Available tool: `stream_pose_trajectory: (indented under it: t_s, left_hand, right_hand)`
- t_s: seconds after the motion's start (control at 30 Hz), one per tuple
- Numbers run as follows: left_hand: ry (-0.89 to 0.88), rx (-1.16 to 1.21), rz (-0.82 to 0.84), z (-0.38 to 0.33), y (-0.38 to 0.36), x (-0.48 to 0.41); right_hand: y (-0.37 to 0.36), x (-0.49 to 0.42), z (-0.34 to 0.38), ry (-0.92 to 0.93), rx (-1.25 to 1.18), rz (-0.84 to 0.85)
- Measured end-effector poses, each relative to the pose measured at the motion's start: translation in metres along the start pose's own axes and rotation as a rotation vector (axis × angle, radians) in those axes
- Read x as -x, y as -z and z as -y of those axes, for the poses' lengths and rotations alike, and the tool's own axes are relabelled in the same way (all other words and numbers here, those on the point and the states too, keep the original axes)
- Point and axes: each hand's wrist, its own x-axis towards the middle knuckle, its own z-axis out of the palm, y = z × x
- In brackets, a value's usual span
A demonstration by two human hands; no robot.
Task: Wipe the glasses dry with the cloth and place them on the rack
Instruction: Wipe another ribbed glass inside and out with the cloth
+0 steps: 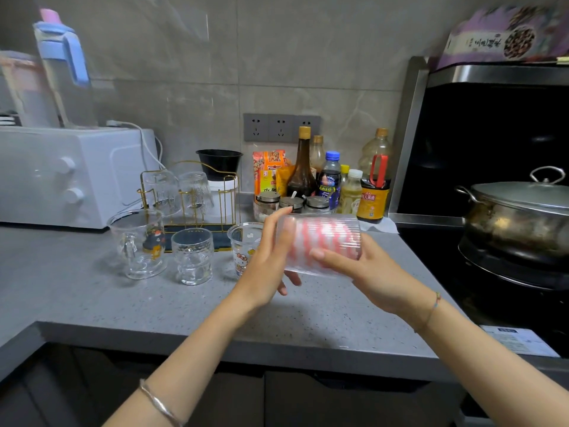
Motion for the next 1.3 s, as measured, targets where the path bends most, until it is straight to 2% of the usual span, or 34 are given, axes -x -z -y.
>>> stream_pose_trajectory:
  t_s: [0.07, 0.13, 0.23, 0.4, 0.57, 0.63, 0.73, 0.87, 0.97, 1.07, 1.17, 1.3]
  left_hand:
    - [0.219, 0.142, 0.030, -0.006, 0.002, -0.003]
    - [0.366, 0.241, 0.046, -0.009, 0.004, -0.003]
    - [0.395, 0.251, 0.000, -0.011, 0.001, -0.003]
    - [0.133, 0.066, -0.143, 0.002, -0.001, -0.001]
    - [-0.194, -0.047, -0.127, 0.014, 0.000, 0.002]
    - [-0.276, -0.086, -0.113, 0.014, 0.000, 0.003]
    - [-0.332, -0.106, -0.100, 0.013, 0.002, 0.005]
    - [-0.167, -0.094, -0.047, 0.008, 0.004, 0.003]
    - [0.084, 0.032, -0.019, -0.001, 0.005, -0.002]
    - [0.310, 0.205, 0.028, -0.003, 0.008, -0.005]
    - [0.327, 0.221, -0.035, -0.003, 0.006, -0.005]
    - [0.112, 0.107, -0.148, -0.001, 0.005, -0.004]
  right_hand:
    - [-0.001, -0.001, 0.001, 0.011, 0.167, -0.030]
    - [-0.003, -0.002, 0.000, 0.021, 0.224, -0.055]
    - [-0.005, -0.004, -0.001, 0.033, 0.207, -0.073]
    - [-0.005, -0.004, -0.002, -0.010, 0.115, 0.002]
    - [-0.003, -0.003, -0.002, -0.037, -0.106, 0.076]
    - [-0.001, -0.002, -0.002, -0.068, -0.222, 0.115]
    - [0.001, -0.003, -0.003, -0.084, -0.230, 0.113]
    - [0.000, -0.007, -0.002, -0.057, -0.138, 0.026]
    - [-0.003, -0.008, -0.001, -0.044, 0.057, -0.046]
    - [-0.006, -0.009, -0.005, -0.017, 0.148, -0.091]
    - [-0.010, -0.010, -0.004, -0.011, 0.181, -0.109]
    - [-0.010, -0.011, -0.001, -0.056, 0.092, -0.050]
